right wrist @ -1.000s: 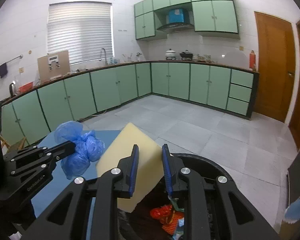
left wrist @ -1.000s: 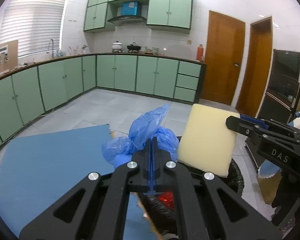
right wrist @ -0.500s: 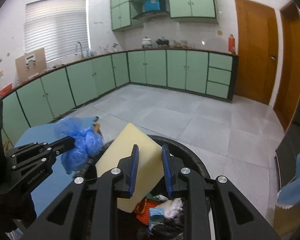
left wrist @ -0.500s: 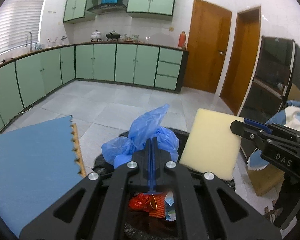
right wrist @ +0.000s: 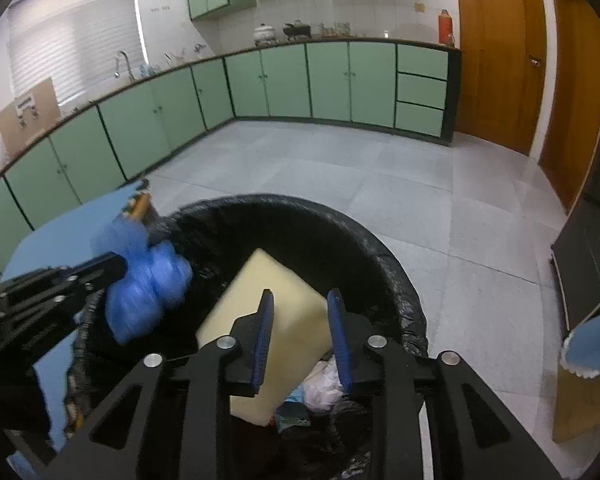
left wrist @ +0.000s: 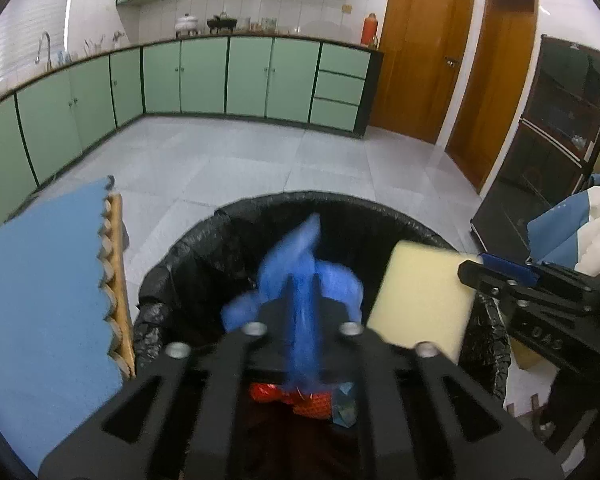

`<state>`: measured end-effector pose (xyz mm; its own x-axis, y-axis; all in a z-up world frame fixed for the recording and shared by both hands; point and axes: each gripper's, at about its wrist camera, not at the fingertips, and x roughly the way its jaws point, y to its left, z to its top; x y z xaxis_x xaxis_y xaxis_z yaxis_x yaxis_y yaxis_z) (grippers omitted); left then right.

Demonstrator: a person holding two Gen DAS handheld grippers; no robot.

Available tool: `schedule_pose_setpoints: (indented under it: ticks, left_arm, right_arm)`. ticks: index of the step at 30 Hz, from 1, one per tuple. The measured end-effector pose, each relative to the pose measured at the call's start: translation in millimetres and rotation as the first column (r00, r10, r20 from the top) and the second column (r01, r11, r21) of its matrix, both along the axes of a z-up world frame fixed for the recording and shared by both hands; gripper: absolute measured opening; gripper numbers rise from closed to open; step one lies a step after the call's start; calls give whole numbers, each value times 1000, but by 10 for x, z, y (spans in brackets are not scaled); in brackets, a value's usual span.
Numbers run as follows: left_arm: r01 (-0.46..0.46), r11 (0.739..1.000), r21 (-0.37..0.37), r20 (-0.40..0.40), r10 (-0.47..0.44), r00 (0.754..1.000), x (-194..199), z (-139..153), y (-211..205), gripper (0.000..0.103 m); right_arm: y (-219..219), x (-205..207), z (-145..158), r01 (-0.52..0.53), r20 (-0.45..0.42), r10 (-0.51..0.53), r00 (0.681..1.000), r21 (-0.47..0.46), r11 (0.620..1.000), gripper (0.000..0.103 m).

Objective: Collect trash

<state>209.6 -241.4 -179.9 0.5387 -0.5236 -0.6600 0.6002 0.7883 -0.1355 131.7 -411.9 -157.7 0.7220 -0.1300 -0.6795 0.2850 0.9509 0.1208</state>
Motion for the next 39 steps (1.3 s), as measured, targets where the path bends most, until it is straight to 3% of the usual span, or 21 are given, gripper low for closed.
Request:
schedule_pose_setpoints:
  ticks: [1, 3, 5, 7, 10, 12, 16, 22, 39]
  left_arm:
    - [-4, 1000, -3, -2, 4, 1000, 6, 7, 16, 35]
    - [-11, 1000, -17, 3, 11, 1000, 20, 43, 67, 41]
    - [-19, 1000, -21, 8, 19, 1000, 27, 96, 93, 47]
    - [-31, 999, -29, 16, 31, 999, 28, 163, 140, 56]
    - [-50, 998, -45, 38, 52, 998, -18, 281, 267, 70]
    - [-60, 997, -56, 56, 63, 996, -52, 385, 374, 75]
    - [-80, 994, -72, 94, 87, 992, -192, 576, 572, 87]
    - [-131, 988, -82, 111, 140, 984, -427, 832, 891, 93]
    - [-203, 977, -62, 157, 210, 965, -1093, 1248, 1427, 94]
  right_arm:
    - [-10, 13, -24, 4, -7, -4, 1000, 2, 1000, 40]
    - [-15, 9, -31, 10, -9, -10, 1000, 3, 1000, 51]
    - [-6, -26, -16, 17, -3, -18, 1000, -8, 1000, 55]
    - [12, -85, 23, 33, 6, -33, 999, -17, 999, 72]
    - [15, -207, 98, 49, 33, -48, 998, -19, 999, 89]
    - [42, -258, 181, 57, 50, -56, 997, -12, 998, 94]
    - [144, -435, 376, 64, 85, -65, 994, 5, 998, 97]
    - [395, -612, 678, 20, 127, -21, 992, 7, 1000, 97]
    - [1009, -1012, 1277, -52, 169, 55, 984, -22, 998, 97]
